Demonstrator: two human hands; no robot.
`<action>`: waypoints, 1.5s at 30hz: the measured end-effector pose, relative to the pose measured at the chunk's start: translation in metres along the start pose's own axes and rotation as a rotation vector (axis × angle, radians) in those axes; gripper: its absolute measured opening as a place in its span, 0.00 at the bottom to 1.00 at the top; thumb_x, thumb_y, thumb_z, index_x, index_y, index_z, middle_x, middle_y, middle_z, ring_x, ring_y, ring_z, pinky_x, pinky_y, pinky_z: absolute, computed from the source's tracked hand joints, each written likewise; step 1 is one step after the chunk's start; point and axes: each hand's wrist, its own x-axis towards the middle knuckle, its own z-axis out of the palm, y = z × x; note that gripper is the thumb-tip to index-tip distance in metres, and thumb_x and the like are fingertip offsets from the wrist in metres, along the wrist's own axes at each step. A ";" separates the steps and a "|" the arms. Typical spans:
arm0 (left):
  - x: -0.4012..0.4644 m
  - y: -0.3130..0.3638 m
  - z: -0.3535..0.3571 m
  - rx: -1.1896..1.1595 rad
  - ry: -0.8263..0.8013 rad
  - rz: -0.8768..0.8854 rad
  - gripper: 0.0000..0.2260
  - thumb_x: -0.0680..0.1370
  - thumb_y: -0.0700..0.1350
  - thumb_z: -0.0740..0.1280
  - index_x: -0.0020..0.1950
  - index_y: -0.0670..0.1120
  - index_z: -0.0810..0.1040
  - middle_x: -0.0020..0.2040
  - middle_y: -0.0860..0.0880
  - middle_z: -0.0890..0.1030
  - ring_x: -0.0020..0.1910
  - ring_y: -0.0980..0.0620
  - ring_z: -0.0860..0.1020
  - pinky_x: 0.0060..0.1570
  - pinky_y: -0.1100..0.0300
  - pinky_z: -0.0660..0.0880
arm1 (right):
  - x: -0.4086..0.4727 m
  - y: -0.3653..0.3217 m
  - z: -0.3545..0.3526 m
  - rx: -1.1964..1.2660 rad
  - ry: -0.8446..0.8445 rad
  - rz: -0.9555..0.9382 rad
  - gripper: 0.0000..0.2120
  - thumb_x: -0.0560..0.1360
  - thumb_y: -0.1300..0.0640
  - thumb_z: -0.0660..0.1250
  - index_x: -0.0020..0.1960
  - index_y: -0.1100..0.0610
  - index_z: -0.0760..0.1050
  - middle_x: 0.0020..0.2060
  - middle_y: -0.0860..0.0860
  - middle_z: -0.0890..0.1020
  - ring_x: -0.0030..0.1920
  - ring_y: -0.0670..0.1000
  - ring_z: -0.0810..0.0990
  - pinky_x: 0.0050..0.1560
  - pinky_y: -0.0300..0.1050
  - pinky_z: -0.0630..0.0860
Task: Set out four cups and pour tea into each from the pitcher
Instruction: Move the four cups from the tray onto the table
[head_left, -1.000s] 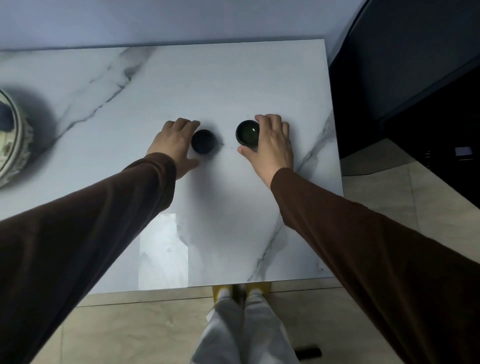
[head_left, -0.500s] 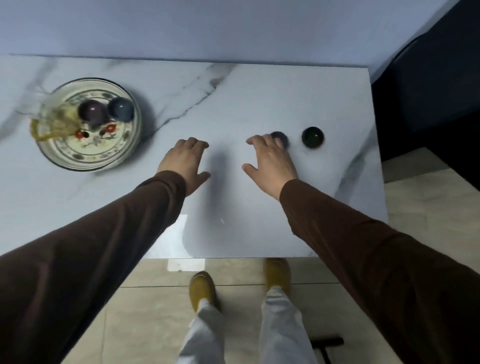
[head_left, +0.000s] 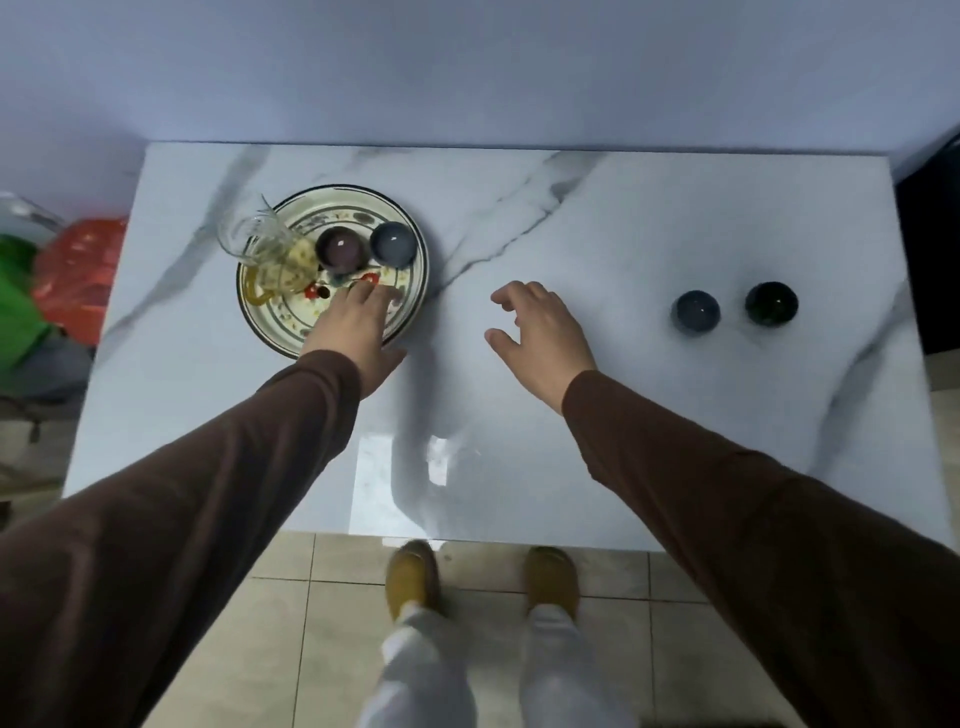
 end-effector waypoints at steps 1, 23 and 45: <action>0.002 -0.009 -0.001 -0.006 0.005 -0.007 0.30 0.71 0.48 0.71 0.70 0.44 0.67 0.67 0.40 0.70 0.65 0.38 0.67 0.64 0.46 0.67 | 0.005 -0.007 0.006 0.021 0.007 0.010 0.17 0.77 0.53 0.66 0.65 0.54 0.71 0.59 0.51 0.76 0.59 0.53 0.74 0.58 0.48 0.73; 0.121 -0.080 0.003 0.039 0.036 -0.034 0.40 0.72 0.46 0.72 0.74 0.33 0.52 0.74 0.32 0.59 0.72 0.35 0.59 0.72 0.49 0.53 | 0.135 -0.055 0.098 0.106 0.184 0.051 0.30 0.69 0.47 0.75 0.68 0.54 0.70 0.62 0.53 0.73 0.63 0.55 0.69 0.63 0.45 0.68; 0.118 -0.076 -0.012 0.023 -0.018 0.110 0.35 0.66 0.48 0.77 0.66 0.36 0.67 0.62 0.33 0.72 0.61 0.34 0.71 0.61 0.46 0.65 | 0.119 -0.050 0.102 0.251 0.304 0.110 0.33 0.66 0.45 0.77 0.67 0.50 0.70 0.62 0.49 0.74 0.62 0.53 0.67 0.63 0.50 0.71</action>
